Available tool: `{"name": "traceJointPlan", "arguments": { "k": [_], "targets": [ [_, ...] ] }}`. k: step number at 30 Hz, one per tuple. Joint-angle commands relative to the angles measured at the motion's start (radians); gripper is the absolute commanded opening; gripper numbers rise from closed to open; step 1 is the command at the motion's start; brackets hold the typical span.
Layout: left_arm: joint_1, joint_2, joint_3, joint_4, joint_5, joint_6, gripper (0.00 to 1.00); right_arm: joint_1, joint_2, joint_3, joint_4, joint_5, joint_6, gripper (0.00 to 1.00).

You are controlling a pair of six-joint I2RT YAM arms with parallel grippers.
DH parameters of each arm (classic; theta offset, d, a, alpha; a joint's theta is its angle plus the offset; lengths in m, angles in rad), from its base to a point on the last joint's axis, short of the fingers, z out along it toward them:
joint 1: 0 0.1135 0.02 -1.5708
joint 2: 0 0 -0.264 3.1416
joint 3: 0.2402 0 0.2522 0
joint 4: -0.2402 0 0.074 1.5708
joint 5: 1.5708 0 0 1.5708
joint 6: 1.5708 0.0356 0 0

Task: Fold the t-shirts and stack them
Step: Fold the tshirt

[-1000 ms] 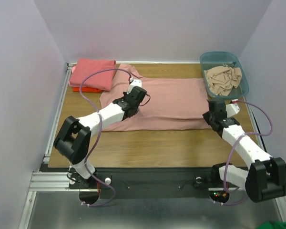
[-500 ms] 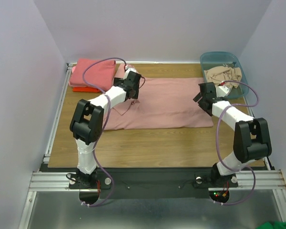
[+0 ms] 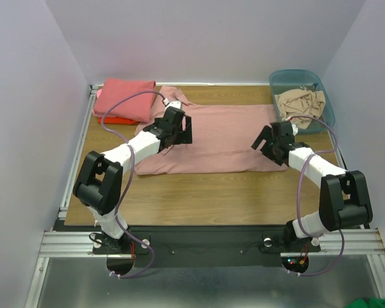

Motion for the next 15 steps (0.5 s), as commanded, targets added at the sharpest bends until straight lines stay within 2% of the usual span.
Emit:
{"name": "traceJointPlan", "arguments": {
  "k": [1,6,15],
  "targets": [
    [-0.008,0.048,0.001,0.114,0.156,-0.063,0.98,-0.004,0.032,-0.027,0.088,-0.123,-0.05,0.98],
    [-0.006,0.182,0.073,0.077,0.103,-0.072,0.98,-0.004,0.075,-0.039,0.09,-0.086,-0.041,0.98],
    [0.038,0.263,0.165,0.003,-0.044,-0.069,0.98,-0.004,0.135,-0.082,0.09,-0.002,0.006,0.98]
  ]
}}
